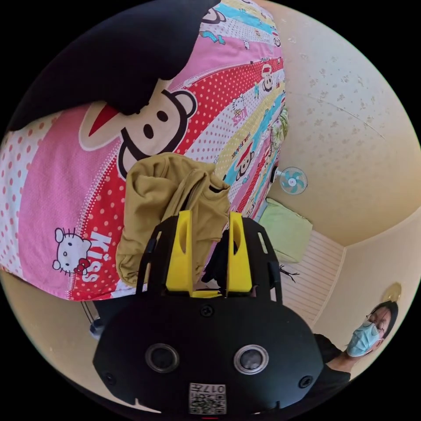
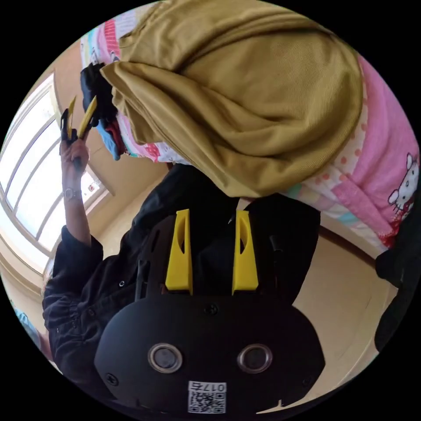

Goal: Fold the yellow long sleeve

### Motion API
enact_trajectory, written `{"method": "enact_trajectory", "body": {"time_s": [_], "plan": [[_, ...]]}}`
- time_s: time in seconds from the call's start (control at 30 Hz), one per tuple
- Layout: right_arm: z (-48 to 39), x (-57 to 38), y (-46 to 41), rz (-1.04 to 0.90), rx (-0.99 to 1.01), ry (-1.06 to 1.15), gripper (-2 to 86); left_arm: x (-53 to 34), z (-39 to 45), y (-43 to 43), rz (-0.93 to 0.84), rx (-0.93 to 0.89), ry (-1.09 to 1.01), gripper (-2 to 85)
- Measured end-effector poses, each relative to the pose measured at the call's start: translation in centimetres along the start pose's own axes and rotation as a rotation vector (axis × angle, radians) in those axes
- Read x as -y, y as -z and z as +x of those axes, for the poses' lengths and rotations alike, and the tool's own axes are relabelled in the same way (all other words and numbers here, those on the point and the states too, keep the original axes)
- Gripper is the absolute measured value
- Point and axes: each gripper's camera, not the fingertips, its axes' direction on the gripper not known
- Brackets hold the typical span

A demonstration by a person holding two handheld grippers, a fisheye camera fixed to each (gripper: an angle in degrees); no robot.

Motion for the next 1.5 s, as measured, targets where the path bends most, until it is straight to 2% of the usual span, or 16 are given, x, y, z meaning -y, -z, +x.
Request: {"method": "enact_trajectory", "body": {"time_s": [0.1,0.23,0.3,0.4,0.43,0.6,0.67,0.7,0.8,0.9,1.03,1.17,1.3,1.37,1.43,1.5], "plan": [[2.1,1.4,-0.2,0.055,0.059,-0.068,14.2,-1.2,-0.9,-0.5,-0.028,0.068,-0.020,12.4],[3.6,3.6,-1.2,0.037,0.086,-0.112,13.5,-1.0,0.0,-0.2,0.013,0.125,-0.074,12.4],[4.1,4.1,-2.1,0.087,0.266,-0.083,9.3,0.2,1.2,-0.4,0.024,0.111,-0.118,12.4],[4.4,3.6,-2.1,0.136,0.327,-0.086,2.9,3.1,3.1,-1.9,-0.011,0.133,-0.158,12.9],[4.3,3.4,-1.9,0.144,0.345,-0.068,2.2,4.5,3.7,-2.7,-0.023,0.167,-0.165,13.1],[4.4,-0.5,2.3,0.207,0.703,0.102,0.2,9.1,4.3,-7.4,-0.148,0.349,-0.108,11.3],[4.6,-2.2,4.2,0.241,0.795,0.153,0.1,9.3,4.4,-9.0,-0.186,0.408,-0.096,4.9],[4.7,-3.4,5.5,0.270,0.843,0.192,0.1,9.1,4.6,-8.9,-0.176,0.412,-0.100,4.7],[5.0,-6.1,8.8,0.326,0.931,0.284,0.1,6.5,5.5,-6.7,-0.089,0.328,-0.122,4.2],[5.4,-9.0,11.7,0.388,0.994,0.361,0.1,0.8,5.8,-3.2,-0.030,0.138,-0.123,4.1],[6.2,-12.4,13.9,0.462,1.086,0.422,0.2,-12.0,6.4,1.8,0.071,-0.016,-0.132,4.0],[6.7,-14.5,14.7,0.501,1.118,0.401,0.4,-21.8,4.9,5.8,0.262,-0.079,0.029,3.9],[6.2,-12.1,15.1,0.500,1.167,0.355,0.6,-21.7,3.7,5.8,0.327,-0.081,0.119,3.9],[5.5,-9.8,15.5,0.504,1.146,0.307,0.8,-17.4,4.0,4.1,0.354,-0.025,0.039,3.9],[4.7,-7.2,16.4,0.531,1.120,0.247,1.1,-13.1,4.2,2.4,0.365,0.034,0.058,4.0],[2.9,-3.3,18.5,0.594,1.061,0.222,1.9,-8.2,5.0,0.7,0.360,-0.014,0.031,4.1]]}}
